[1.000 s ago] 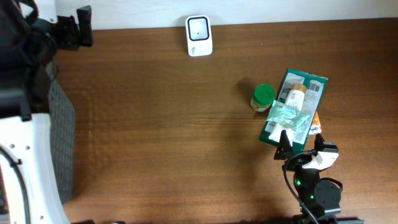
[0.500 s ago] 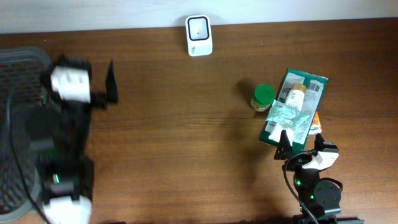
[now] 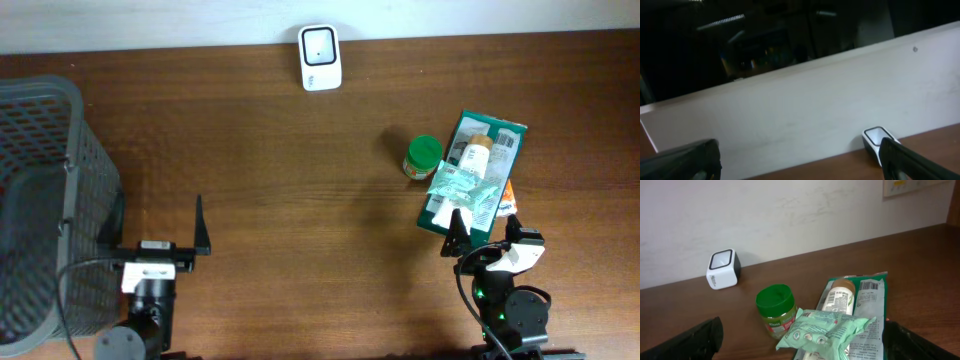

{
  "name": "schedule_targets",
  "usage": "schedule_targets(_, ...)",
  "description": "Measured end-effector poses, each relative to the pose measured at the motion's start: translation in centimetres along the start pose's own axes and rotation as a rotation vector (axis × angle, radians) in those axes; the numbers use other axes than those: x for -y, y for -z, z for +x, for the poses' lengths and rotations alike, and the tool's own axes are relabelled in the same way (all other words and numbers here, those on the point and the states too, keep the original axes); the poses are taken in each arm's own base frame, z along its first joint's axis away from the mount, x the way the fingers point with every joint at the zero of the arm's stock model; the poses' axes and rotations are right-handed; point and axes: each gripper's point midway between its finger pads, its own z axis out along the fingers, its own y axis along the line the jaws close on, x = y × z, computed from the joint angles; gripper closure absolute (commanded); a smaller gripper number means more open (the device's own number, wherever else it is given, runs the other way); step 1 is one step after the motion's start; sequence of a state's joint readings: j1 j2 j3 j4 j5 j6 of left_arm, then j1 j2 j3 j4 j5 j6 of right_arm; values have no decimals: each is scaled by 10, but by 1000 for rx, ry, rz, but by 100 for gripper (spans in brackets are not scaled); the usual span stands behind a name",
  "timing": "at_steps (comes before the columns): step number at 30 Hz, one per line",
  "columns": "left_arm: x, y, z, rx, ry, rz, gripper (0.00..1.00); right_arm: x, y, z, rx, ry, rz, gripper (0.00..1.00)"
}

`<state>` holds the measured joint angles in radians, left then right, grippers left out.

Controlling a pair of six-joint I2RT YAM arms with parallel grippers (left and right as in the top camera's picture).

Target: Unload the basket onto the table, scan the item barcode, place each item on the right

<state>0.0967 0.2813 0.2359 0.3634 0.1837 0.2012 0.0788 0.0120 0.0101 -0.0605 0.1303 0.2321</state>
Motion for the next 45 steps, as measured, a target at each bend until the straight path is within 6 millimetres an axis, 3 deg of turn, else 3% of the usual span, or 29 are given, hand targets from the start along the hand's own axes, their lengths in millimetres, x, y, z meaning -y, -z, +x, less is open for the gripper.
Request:
schedule_targets(10, 24, 14, 25, 45, 16, 55, 1, 0, 0, 0, 0, 1, 0, 2)
schedule_targets(22, 32, 25, 53, -10, 24, 67, 1, 0, 0, 0, 0, 0, 0, 1)
schedule_targets(25, 38, 31, 77, -109, 40, 88, 1, 0, 0, 0, 0, 1, 0, 2)
schedule_targets(28, 49, 41, 118, -285, 68, 127, 1, 0, 0, 0, 0, 0, 0, 2)
schedule_targets(30, 53, 46, 134, -352, 77, 138, 1, 0, 0, 0, 0, 0, 0, 2)
schedule_targets(45, 53, 46, 134, -351, 77, 137, 1, 0, 0, 0, 0, 0, -1, 2)
